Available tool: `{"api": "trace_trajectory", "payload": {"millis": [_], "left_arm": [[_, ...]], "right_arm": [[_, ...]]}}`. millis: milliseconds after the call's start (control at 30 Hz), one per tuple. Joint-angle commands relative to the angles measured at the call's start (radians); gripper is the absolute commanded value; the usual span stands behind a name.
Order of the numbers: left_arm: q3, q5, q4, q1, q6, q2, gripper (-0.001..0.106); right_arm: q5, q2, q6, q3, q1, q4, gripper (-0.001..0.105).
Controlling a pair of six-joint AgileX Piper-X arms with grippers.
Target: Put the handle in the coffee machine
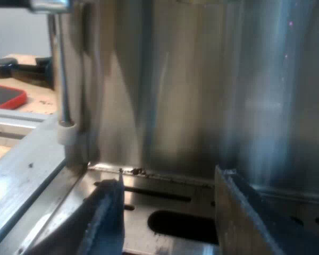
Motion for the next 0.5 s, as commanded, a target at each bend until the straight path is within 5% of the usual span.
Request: {"api": "trace_trajectory", "payload": {"millis": [33,233,500], "left_arm": [[-0.019,0.152,0.028,0.012,0.05,-0.044,0.0],[-0.019,0.145,0.028,0.012,0.05,-0.044,0.0],[-0.019,0.145,0.028,0.012,0.05,-0.044,0.0]], "right_arm": [[0.006,0.016,-0.021,-0.034,-0.019,-0.029,0.043],[0.073,0.058,-0.063,-0.122,-0.053,-0.027,0.041],[0.075,0.065,-0.061,-0.128,-0.06,-0.109,0.037]]}}
